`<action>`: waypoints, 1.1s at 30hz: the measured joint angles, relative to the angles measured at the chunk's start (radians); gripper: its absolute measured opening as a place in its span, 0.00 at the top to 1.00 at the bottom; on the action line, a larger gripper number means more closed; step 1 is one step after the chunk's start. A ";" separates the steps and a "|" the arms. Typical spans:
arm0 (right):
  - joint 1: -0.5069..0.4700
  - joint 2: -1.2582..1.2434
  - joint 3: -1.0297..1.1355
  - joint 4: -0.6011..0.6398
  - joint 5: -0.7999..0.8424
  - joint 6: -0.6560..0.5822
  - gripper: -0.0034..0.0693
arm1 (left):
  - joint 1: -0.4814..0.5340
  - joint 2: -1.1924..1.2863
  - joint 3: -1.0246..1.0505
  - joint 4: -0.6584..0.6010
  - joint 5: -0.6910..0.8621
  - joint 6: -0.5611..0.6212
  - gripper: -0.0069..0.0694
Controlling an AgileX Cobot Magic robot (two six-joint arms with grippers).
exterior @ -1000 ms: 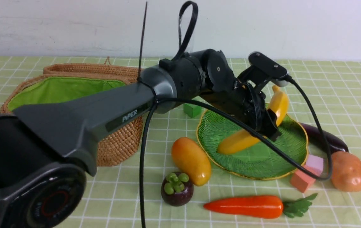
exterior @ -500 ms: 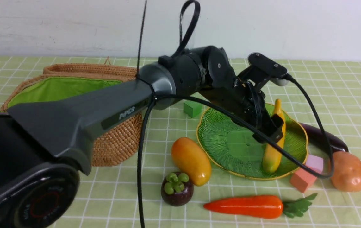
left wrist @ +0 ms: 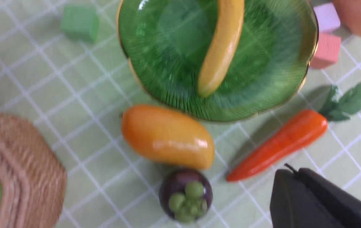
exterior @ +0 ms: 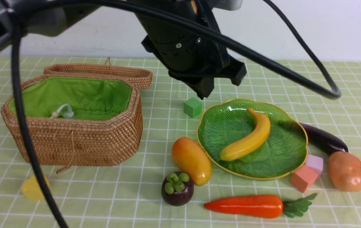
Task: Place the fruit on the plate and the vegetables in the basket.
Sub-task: Grab a mangosteen with your left arm and put it on the plate on the right
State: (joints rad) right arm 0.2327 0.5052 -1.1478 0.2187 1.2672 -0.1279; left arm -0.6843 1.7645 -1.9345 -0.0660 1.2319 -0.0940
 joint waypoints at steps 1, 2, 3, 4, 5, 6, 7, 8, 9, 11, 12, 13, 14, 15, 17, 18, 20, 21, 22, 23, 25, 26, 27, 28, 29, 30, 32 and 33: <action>0.000 0.000 0.000 0.000 0.000 0.000 0.83 | -0.003 -0.020 0.031 0.008 0.004 -0.019 0.93; 0.000 0.000 0.000 0.000 0.000 -0.003 0.83 | -0.009 -0.042 0.073 0.024 0.005 -0.037 0.93; 0.000 0.000 0.000 0.000 0.000 -0.008 0.83 | -0.022 -0.064 0.123 0.042 0.005 -0.058 0.93; 0.000 0.000 0.000 0.000 0.000 -0.012 0.83 | -0.035 -0.081 0.169 0.057 0.005 -0.068 0.93; 0.000 0.000 0.000 0.000 0.000 -0.016 0.83 | -0.052 -0.096 0.218 0.066 0.005 -0.083 0.93; 0.000 0.000 0.000 0.000 0.000 -0.020 0.83 | -0.082 -0.118 0.304 0.084 0.003 -0.097 0.93; 0.000 0.000 0.000 0.000 0.000 -0.023 0.83 | -0.101 -0.124 0.339 0.086 -0.004 -0.101 0.93; 0.000 0.000 0.000 0.000 0.000 -0.025 0.83 | -0.123 -0.131 0.392 0.087 -0.021 -0.102 0.93; 0.000 0.000 0.000 0.000 0.000 -0.026 0.83 | -0.137 -0.131 0.435 0.084 -0.040 -0.101 0.93; 0.000 0.000 0.000 0.000 0.000 -0.026 0.82 | -0.153 -0.123 0.486 0.080 -0.089 -0.085 0.92; 0.000 0.000 0.000 0.000 0.000 -0.026 0.82 | -0.151 -0.112 0.499 0.081 -0.104 -0.068 0.91; 0.000 0.000 0.000 0.000 0.000 -0.026 0.82 | -0.144 -0.099 0.504 0.082 -0.117 -0.045 0.88; 0.000 0.000 0.000 0.000 0.000 -0.026 0.82 | -0.134 -0.084 0.505 0.084 -0.129 -0.016 0.85; 0.000 0.000 0.000 0.001 0.000 -0.029 0.82 | -0.125 -0.072 0.506 0.086 -0.138 0.020 0.80; 0.000 0.000 0.000 0.014 0.000 -0.041 0.82 | -0.104 -0.046 0.506 0.088 -0.155 0.086 0.72; 0.000 0.000 0.000 0.031 0.000 -0.055 0.82 | -0.091 -0.035 0.506 0.088 -0.167 0.127 0.66; 0.000 -0.004 0.000 0.063 0.000 -0.080 0.82 | -0.070 -0.023 0.506 0.088 -0.188 0.184 0.56; 0.000 -0.012 0.000 0.109 0.000 -0.120 0.82 | -0.052 -0.011 0.506 0.088 -0.207 0.247 0.45; 0.000 -0.013 0.000 0.114 0.000 -0.125 0.82 | -0.047 -0.010 0.506 0.088 -0.213 0.262 0.43; 0.000 -0.025 0.000 0.175 0.000 -0.176 0.82 | -0.026 0.003 0.506 0.085 -0.242 0.336 0.30; 0.000 -0.036 0.000 0.221 0.000 -0.210 0.82 | -0.014 0.014 0.506 0.072 -0.262 0.397 0.22; 0.000 -0.037 0.000 0.221 0.000 -0.213 0.82 | -0.014 0.015 0.506 0.072 -0.264 0.404 0.21; 0.000 -0.051 0.004 0.245 0.000 -0.233 0.82 | -0.009 0.026 0.506 0.059 -0.273 0.465 0.15; 0.000 -0.059 0.009 0.254 0.000 -0.239 0.82 | -0.009 0.035 0.506 0.052 -0.275 0.493 0.13; 0.000 -0.074 0.023 0.257 0.000 -0.244 0.82 | -0.009 0.046 0.506 0.043 -0.278 0.531 0.12; 0.000 -0.087 0.033 0.258 0.000 -0.245 0.82 | -0.009 0.057 0.506 0.034 -0.283 0.558 0.11; 0.000 -0.109 0.062 0.258 0.000 -0.247 0.82 | -0.009 0.082 0.506 0.027 -0.299 0.591 0.11; 0.000 -0.119 0.079 0.256 0.000 -0.247 0.82 | -0.009 0.092 0.506 0.027 -0.313 0.600 0.11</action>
State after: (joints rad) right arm 0.2327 0.3865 -1.0691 0.4745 1.2672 -0.3750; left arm -0.6938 1.8569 -1.4281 -0.0388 0.9190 0.5058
